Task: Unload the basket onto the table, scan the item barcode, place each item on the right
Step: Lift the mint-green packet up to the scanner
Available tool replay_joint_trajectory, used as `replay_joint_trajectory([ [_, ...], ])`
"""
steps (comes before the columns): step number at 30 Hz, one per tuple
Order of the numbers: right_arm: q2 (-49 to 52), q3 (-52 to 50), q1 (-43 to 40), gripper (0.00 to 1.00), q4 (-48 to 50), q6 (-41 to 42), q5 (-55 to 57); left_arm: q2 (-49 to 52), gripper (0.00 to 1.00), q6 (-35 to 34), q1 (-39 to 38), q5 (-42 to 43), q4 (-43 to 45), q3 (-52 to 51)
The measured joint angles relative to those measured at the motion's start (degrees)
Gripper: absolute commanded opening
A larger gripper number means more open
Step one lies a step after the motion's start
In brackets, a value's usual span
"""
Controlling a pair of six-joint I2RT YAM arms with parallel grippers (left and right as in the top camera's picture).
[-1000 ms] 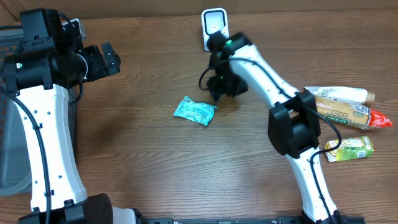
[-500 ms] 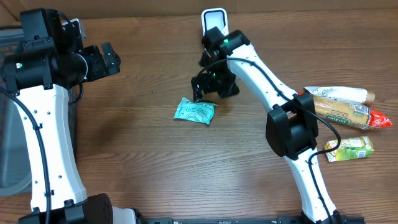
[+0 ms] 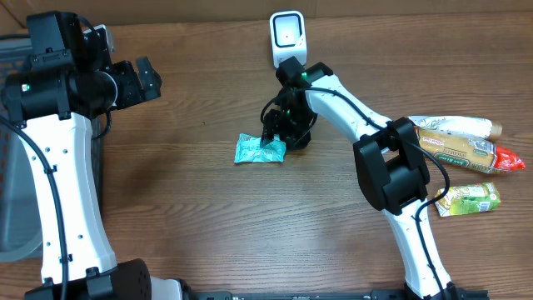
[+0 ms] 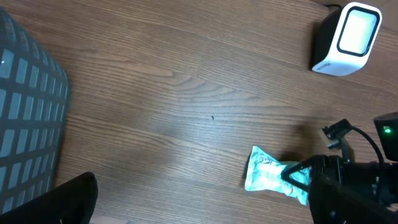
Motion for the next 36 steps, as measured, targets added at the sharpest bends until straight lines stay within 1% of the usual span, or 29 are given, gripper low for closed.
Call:
replay_joint_trajectory([
  [1, -0.1, -0.6, 0.0, 0.26, 0.8, 0.9, -0.5, 0.0, 1.0, 0.0, 0.0, 0.0, 0.0, 0.0],
  [3, -0.1, -1.7, 0.0, 0.07, 2.9, 2.1, -1.4, 0.0, 1.0, 0.0, 0.0, 0.0, 0.0, 0.0],
  [4, -0.1, -1.9, 0.0, 0.04, 3.3, 2.1, -1.7, 0.0, 1.0, 0.0, 0.0, 0.0, 0.0, 0.0],
  [7, -0.1, -2.1, -0.1, 0.04, 6.6, 3.0, -3.1, 0.0, 1.0, 0.0, 0.0, 0.0, 0.0, 0.0],
  [9, -0.1, -2.1, -0.2, 0.04, 7.7, 1.8, -3.5, 0.0, 1.0, 0.0, 0.0, 0.0, 0.0, 0.0],
  [11, -0.1, -2.1, -0.5, 0.04, 7.9, -1.6, -5.1, 0.0, 1.0, 0.0, 0.0, 0.0, 0.0, 0.0],
  [14, -0.2, -2.1, -1.9, 0.04, 6.7, -11.2, -8.0, 0.0, 1.0, 0.0, 0.0, 0.0, 0.0, 0.0],
  [18, -2.3, -2.2, -4.0, 0.04, 4.8, -19.8, -8.7, 0.0, 1.0, 0.0, 0.0, 0.0, 0.0, 0.0],
  [22, -9.0, -2.2, -5.9, 0.04, 3.2, -24.5, -9.0, 0.0, 1.0, 0.0, 0.0, 0.0, 0.0, 0.0],
  [24, -14.6, -2.2, -7.0, 0.04, 3.1, -25.8, -10.3, 0.0, 1.0, 0.0, 0.0, 0.0, 0.0, 0.0],
  [31, -29.1, -2.2, -9.7, 0.04, 3.0, -27.4, -12.5, 0.0, 0.99, 0.0, 0.0, 0.0, 0.0, 0.0],
  [36, -33.4, -2.2, -10.9, 0.04, 2.8, -27.7, -9.9, 0.0, 1.0, 0.0, 0.0, 0.0, 0.0, 0.0],
])
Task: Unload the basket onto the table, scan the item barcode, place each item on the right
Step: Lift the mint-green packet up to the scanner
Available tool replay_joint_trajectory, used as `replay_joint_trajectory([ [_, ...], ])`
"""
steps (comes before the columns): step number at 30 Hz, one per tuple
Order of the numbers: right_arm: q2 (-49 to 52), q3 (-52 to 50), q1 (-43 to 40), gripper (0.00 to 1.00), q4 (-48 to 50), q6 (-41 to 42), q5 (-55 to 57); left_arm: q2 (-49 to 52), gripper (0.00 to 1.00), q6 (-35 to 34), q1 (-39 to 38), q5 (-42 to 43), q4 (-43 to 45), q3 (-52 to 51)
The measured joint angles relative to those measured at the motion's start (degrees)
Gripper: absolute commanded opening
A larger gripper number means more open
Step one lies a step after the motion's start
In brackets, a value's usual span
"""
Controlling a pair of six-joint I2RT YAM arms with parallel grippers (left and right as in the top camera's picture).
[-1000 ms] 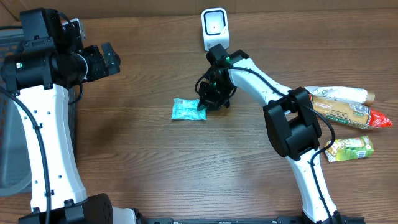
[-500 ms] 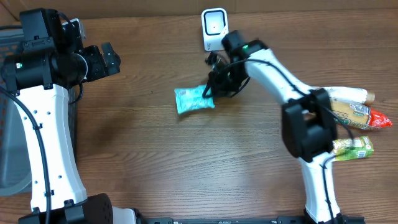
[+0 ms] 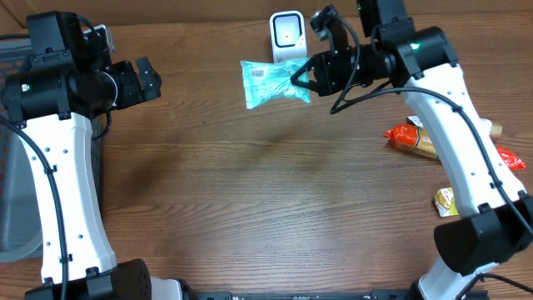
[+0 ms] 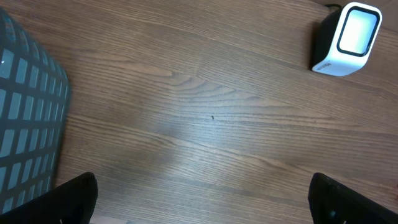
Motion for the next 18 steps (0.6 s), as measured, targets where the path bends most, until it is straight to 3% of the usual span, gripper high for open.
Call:
replay_joint_trajectory([
  [11, -0.7, 0.0, -0.3, 0.04, 5.5, 1.1, 8.0, 0.0, 1.0, 0.0, 0.0, 0.0, 0.0, 0.0],
  [18, -0.7, 0.0, 0.7, 0.04, 10.8, 2.0, 20.5, 0.0, 0.99, 0.0, 0.0, 0.0, 0.0, 0.0],
])
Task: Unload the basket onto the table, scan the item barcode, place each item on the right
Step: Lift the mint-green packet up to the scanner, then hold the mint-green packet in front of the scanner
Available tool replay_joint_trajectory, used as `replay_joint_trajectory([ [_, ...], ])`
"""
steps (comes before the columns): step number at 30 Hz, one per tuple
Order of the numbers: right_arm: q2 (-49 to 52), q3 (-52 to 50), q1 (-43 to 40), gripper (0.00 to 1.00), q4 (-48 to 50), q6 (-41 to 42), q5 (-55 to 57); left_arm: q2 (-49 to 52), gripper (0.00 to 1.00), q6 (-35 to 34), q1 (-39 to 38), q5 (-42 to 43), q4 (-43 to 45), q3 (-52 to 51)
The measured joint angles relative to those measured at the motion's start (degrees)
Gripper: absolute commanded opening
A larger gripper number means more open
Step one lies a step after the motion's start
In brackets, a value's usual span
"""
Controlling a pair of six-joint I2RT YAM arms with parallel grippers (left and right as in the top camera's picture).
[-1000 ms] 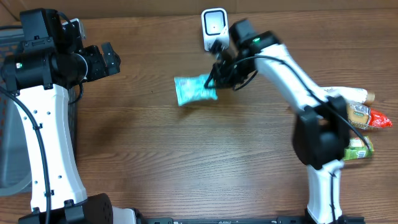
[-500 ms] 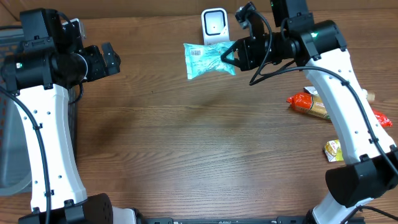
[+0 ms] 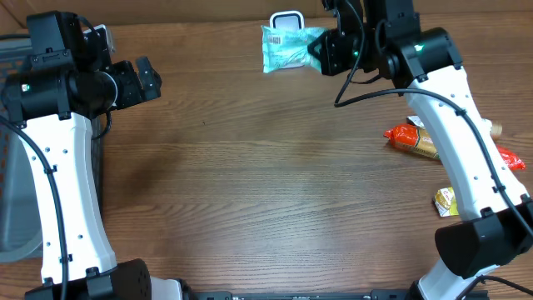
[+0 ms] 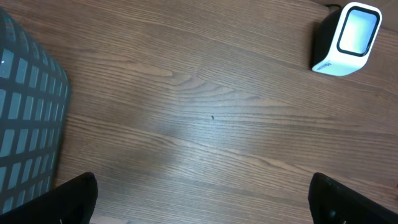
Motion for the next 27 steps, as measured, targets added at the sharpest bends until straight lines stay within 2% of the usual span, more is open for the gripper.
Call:
replay_joint_trajectory([
  [4, 0.0, -1.0, 2.9, 0.04, 7.7, 0.0, 14.6, 0.0, 0.99, 0.0, 0.0, 0.0, 0.0, 0.0],
  [7, 0.4, -1.9, 5.2, 0.04, 14.1, -4.4, 23.7, 0.0, 1.0, 0.0, 0.0, 0.0, 0.0, 0.0],
  [16, 9.6, -2.1, 8.5, 0.04, 38.8, -32.2, 43.8, 0.0, 0.99, 0.0, 0.0, 0.0, 0.0, 0.0],
  [27, 25.2, -2.3, 8.4, 0.04, 66.2, -61.3, 51.0, 0.0, 1.0, 0.0, 0.0, 0.0, 0.0, 0.0],
])
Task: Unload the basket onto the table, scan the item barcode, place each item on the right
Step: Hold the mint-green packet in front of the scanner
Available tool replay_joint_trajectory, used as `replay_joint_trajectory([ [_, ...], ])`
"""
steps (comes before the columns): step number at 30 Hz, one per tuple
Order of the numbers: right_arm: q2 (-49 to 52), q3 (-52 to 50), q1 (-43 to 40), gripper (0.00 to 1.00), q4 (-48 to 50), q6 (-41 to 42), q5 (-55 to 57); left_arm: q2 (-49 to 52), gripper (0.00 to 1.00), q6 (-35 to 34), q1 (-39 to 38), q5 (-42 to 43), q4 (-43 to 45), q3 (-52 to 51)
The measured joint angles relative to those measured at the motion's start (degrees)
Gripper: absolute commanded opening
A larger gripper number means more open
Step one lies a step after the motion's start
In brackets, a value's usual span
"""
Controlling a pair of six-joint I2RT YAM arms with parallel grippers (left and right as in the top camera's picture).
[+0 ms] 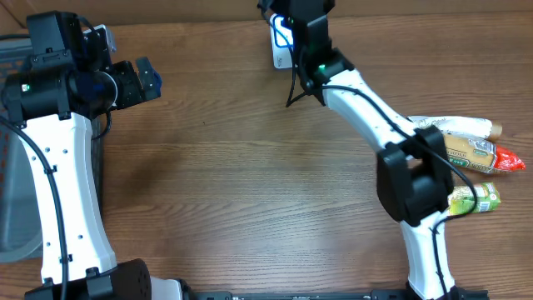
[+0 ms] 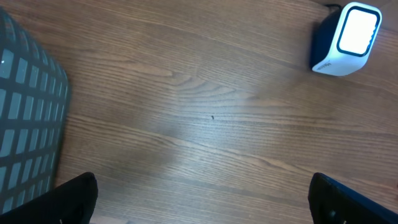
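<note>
The white barcode scanner [image 1: 279, 52] stands at the table's far edge, its lit face [image 2: 356, 31] glowing with a blue tinge. My right arm [image 1: 358, 87] reaches over it, and its gripper [image 1: 287, 8] sits at the top edge of the overhead view, its fingers hidden. The teal packet is out of view in both frames. My left gripper [image 2: 201, 199] hangs high over the left of the table, open with nothing between its fingers [image 2: 74, 199].
A grey mesh basket [image 2: 25, 124] stands at the left edge. At the right lie a white packet [image 1: 454, 125], a red and tan packet [image 1: 479, 152] and a green packet [image 1: 475, 198].
My right arm has swung left over the scanner, its gripper now at the frame's top edge. The teal packet it held beside the scanner no longer shows. The left arm stayed still.
My right gripper was down on the teal packet lying mid-table. Then it held the packet up in the air near the scanner, then closer in front of it. Now the arm covers the scanner and the packet is out of sight.
</note>
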Motion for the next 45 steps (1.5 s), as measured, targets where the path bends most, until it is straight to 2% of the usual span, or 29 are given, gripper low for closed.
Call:
replay_joint_trajectory([
  [6, 3.7, 0.0, -0.1, 0.04, 2.7, -9.6, 0.1, 0.0, 1.0, 0.0, 0.0, 0.0, 0.0, 0.0],
  [10, 5.1, 0.0, -0.5, 0.04, 1.7, -13.2, -0.1, 0.0, 1.0, 0.0, 0.0, 0.0, 0.0, 0.0],
  [15, 5.9, 0.0, -0.9, 0.04, -3.1, -14.6, 0.0, 0.0, 1.0, 0.0, 0.0, 0.0, 0.0, 0.0],
  [28, 6.4, 0.0, -1.0, 0.04, -2.3, -15.1, 0.5, 0.0, 1.0, 0.0, 0.0, 0.0, 0.0, 0.0],
  [45, 6.4, 0.0, 0.9, 0.04, -4.6, -15.3, 7.9, 0.0, 1.0, 0.0, 0.0, 0.0, 0.0, 0.0],
])
